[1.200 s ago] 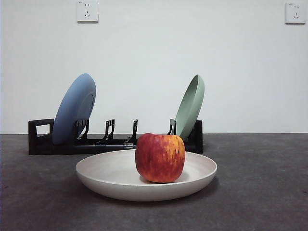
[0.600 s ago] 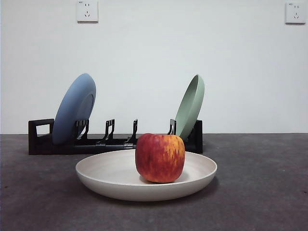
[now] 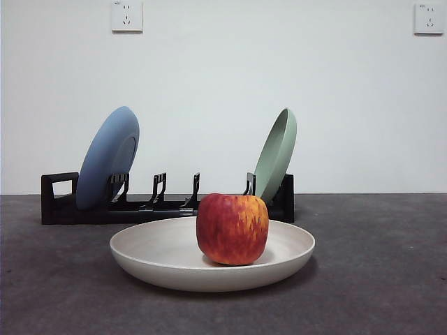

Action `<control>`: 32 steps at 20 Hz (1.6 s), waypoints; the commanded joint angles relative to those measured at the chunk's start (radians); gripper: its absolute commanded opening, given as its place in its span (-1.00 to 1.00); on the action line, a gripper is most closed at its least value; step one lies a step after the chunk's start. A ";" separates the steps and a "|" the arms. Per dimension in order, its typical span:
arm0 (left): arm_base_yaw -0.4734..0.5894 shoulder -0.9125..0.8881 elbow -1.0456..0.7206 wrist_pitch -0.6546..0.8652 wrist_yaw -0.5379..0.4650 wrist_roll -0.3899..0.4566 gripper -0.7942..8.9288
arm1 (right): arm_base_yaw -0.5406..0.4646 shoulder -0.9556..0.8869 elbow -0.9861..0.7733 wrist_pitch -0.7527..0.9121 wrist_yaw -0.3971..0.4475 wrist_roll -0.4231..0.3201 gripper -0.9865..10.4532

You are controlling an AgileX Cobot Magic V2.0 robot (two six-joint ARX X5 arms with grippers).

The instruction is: Take the yellow plate from the plate rack,put the plate on the table,take the apple from the table,put the apple in the plate

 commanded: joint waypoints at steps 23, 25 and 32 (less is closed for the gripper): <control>1.131 -0.461 -0.602 0.863 0.695 0.064 -0.84 | 0.001 0.043 0.000 -0.023 0.005 0.010 -0.82; 1.138 -0.531 -0.732 0.887 0.698 0.030 -0.84 | 0.001 0.043 0.000 -0.023 0.005 0.010 -0.82; 1.144 -0.768 -1.068 0.886 0.698 -0.098 -0.84 | 0.001 0.043 0.000 -0.023 0.005 0.010 -0.82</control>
